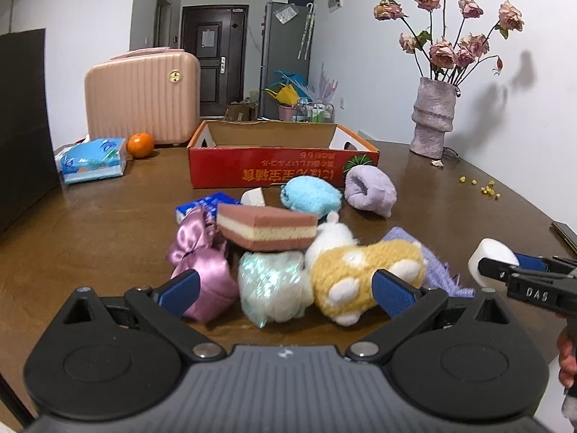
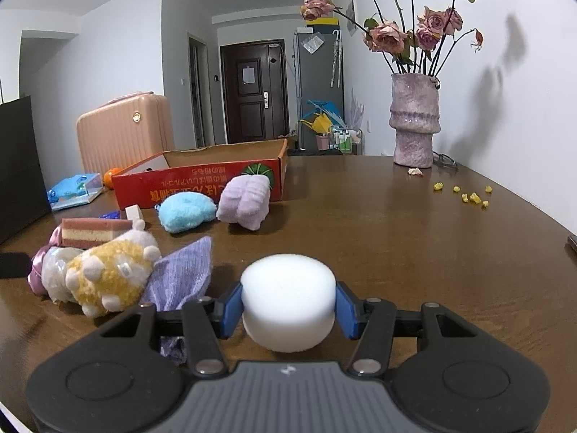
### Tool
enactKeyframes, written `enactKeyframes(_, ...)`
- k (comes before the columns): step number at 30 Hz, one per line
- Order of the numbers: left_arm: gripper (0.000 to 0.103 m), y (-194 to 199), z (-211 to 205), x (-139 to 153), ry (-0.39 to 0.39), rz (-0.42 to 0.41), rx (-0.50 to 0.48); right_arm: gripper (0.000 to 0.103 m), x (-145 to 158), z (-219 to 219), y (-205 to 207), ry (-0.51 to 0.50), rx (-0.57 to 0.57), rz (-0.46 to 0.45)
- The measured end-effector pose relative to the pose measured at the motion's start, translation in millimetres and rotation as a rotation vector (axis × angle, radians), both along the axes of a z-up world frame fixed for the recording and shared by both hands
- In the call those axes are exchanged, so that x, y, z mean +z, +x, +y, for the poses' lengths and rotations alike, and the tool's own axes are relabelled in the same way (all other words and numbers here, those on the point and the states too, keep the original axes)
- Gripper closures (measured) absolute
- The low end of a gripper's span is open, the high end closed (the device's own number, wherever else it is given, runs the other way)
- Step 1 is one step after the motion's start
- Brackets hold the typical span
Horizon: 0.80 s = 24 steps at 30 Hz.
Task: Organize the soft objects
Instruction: 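Grasp the yellow-and-white plush toy with the left gripper while the right holds the puff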
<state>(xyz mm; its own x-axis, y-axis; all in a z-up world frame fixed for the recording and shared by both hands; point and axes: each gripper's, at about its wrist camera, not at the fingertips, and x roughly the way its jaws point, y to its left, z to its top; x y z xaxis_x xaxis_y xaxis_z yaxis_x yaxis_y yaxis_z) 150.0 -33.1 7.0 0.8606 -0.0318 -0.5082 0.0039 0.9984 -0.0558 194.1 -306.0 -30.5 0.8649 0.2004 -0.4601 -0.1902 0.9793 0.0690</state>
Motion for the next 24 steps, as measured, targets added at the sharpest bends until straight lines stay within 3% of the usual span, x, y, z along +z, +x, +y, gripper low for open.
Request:
enactKeyframes(8,0.0,29,-17,17,-0.04,0.067,-0.065,0.05,0,1,5,0.006,0.008,-0.007)
enactKeyframes(15,0.0,48,-42,24,-0.027,0.085,-0.112,0.05,-1,0,7,0.008,0.008,-0.008)
enactKeyframes(24,0.0,83,-55,12,-0.044,0.252,-0.12,0.05,-1,-6,11,-0.003,0.011,-0.008)
